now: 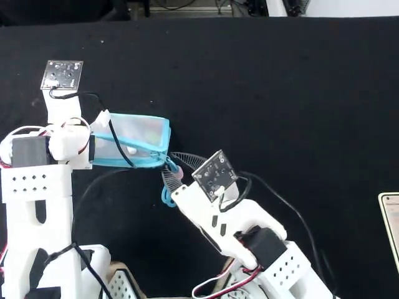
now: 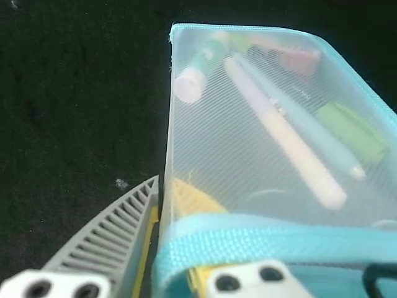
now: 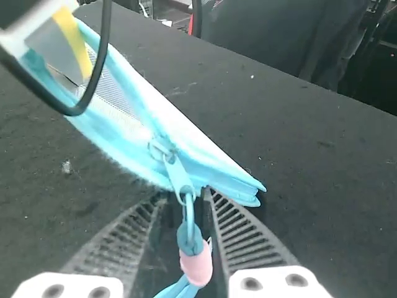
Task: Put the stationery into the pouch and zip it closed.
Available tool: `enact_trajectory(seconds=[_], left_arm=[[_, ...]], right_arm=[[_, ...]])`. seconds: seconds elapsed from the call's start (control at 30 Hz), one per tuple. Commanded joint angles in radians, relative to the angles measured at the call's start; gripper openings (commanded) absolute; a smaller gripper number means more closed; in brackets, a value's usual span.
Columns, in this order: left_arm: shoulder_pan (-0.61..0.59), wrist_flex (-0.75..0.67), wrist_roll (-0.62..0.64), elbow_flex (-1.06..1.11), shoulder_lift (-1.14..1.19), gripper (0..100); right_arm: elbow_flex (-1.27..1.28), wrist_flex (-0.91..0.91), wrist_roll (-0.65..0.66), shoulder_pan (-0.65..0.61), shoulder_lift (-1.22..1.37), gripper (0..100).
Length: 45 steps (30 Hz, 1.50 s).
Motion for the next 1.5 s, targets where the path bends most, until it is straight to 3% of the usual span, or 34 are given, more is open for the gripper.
enact_trajectory(seconds=[0.0,1.1,1.3,1.47], left_arm=[[-0.01,0.003,0.011,-0.015,0.017,3],[-0.002,-0.002,0.009,-0.024,0.017,3],[-0.002,0.005,0.008,-0.084,0.017,3],[-0.002,0.072,0.008,-0.213,0.028,3]], right_arm=[[-0.007,0.012,0.058,0.008,-0.021,7.7],[-0.039,0.063,0.144,0.057,-0.021,1.1],[-0.231,0.173,0.192,0.084,0.021,1.1],[-0.456,0.227,0.239,0.084,0.271,1.1]])
